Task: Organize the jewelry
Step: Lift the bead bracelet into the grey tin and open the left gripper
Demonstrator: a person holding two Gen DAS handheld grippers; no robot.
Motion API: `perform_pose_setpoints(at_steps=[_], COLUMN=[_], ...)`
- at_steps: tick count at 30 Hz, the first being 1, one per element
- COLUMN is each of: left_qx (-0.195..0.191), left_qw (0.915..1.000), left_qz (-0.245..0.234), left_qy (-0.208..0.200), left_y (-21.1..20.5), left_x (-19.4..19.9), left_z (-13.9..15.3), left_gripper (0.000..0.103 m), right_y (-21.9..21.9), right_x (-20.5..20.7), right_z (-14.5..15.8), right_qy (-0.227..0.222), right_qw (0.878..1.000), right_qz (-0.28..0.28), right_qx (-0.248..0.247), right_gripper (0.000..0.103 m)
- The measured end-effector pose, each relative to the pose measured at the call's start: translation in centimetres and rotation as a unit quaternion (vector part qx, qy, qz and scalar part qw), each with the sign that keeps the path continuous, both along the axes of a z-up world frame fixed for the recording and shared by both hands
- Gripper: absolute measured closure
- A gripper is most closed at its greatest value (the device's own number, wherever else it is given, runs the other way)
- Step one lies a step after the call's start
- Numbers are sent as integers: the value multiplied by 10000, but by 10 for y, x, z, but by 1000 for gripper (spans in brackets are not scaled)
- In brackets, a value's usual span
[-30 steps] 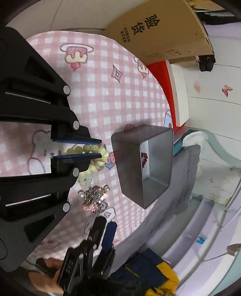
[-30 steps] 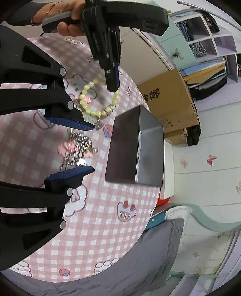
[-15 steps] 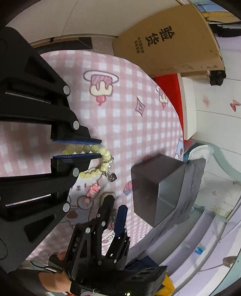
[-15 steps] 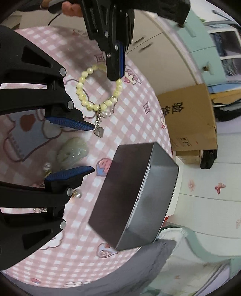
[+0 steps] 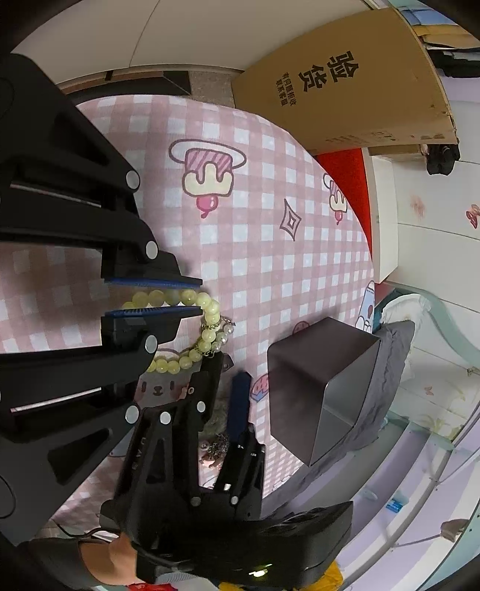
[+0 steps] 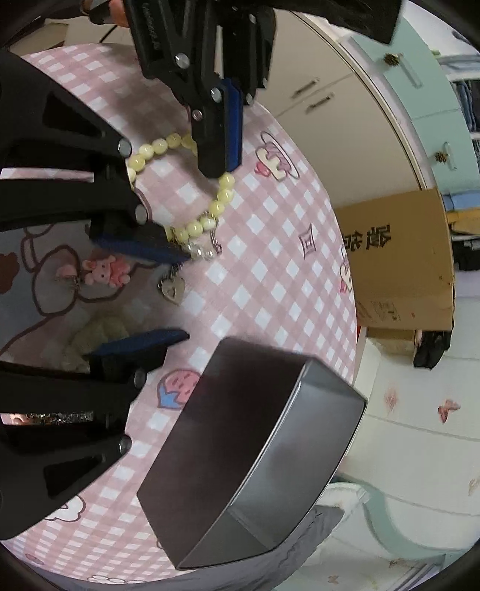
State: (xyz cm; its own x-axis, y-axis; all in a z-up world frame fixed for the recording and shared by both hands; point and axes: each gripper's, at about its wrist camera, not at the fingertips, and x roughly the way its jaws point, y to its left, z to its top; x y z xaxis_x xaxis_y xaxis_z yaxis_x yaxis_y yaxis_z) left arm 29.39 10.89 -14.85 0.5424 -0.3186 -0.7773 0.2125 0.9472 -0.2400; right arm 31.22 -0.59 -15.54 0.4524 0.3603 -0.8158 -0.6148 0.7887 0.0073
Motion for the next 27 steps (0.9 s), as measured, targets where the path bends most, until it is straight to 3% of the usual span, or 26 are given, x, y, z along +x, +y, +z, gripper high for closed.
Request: perform_pose_setpoints(at_steps=[2, 5, 9, 19, 27], left_qx=[-39, -62, -211, -481, -685], left_qw=[10000, 10000, 9996, 9963, 9904], left_qz=[7, -16, -85, -362, -600], left_qy=[-1, -36, -150, -607, -1037], left_y=[-1, -3, -4, -24, -58], left_x=[1, 1, -2, 1, 27], left_z=[0, 3, 17, 66, 109], left_gripper=[94, 94, 94, 94, 94], right_y=[5, 8, -2, -37, -69], right_x=[-4, -7, -4, -13, 0], right_z=[-1, 0, 6, 76, 126], right_qy=[-50, -90, -27, -392, -863], right_qw=[9999, 9998, 9998, 9953, 9879], right_qz=[110, 95, -54, -283, -608], right_qx=[-51, -118, 198, 842, 1134], right_gripper=[91, 92, 92, 92, 92])
